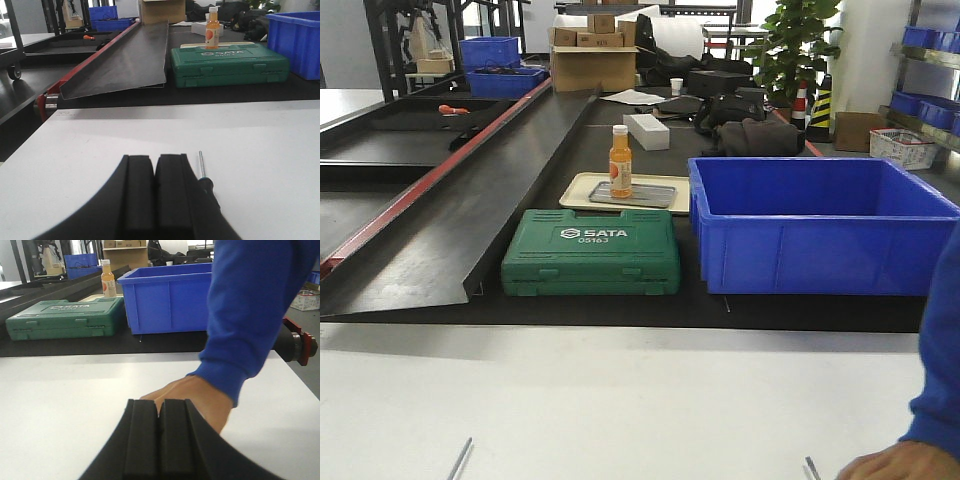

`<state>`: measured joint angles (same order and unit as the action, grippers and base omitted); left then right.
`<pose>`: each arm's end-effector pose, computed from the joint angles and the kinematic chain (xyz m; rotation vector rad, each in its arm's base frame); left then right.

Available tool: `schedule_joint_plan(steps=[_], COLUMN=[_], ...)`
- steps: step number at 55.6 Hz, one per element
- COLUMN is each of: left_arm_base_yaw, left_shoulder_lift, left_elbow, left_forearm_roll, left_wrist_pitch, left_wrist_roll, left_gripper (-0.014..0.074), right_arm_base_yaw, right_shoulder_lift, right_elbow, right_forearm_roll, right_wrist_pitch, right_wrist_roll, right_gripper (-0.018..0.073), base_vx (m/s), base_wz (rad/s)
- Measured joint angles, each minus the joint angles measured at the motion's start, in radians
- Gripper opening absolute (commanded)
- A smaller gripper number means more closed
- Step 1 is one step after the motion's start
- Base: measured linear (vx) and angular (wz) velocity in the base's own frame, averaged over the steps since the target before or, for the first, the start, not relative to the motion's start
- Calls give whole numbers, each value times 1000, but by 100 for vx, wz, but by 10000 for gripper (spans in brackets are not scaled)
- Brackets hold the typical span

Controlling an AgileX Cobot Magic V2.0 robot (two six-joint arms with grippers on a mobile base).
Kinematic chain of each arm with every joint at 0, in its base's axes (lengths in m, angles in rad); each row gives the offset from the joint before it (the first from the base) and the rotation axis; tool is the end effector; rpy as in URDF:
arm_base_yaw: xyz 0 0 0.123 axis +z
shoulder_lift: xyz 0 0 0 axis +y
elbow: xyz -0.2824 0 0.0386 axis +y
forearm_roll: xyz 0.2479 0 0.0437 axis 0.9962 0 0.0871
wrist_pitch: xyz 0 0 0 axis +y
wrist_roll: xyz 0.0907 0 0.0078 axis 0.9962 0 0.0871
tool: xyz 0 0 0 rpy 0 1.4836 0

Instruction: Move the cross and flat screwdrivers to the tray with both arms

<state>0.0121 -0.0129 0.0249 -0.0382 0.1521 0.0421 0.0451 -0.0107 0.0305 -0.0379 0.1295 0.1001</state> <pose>0.0563 0.0001 0.1916 -0.0020 1.6476 0.0078 0.0567 0.0021 0.1916 0.0180 1.6333 0.0786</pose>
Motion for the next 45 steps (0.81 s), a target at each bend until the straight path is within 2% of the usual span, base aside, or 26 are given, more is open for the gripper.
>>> schedule_joint_plan(steps=[39, 45], left_arm_base_yaw=[0, 0], left_shoulder_lift=[0, 0], left_elbow=[0, 0], left_forearm_roll=[0, 0], left_wrist_pitch=[0, -27], left_wrist_roll=[0, 0], left_gripper=[0, 0], right_arm_base_yaw=[0, 0], right_shoulder_lift=[0, 0], right_elbow=[0, 0], right_forearm_roll=[0, 0], right_wrist_pitch=[0, -21], right_wrist_roll=[0, 0], right_gripper=[-8, -8], base_vx=[0, 0], base_wz=[0, 0])
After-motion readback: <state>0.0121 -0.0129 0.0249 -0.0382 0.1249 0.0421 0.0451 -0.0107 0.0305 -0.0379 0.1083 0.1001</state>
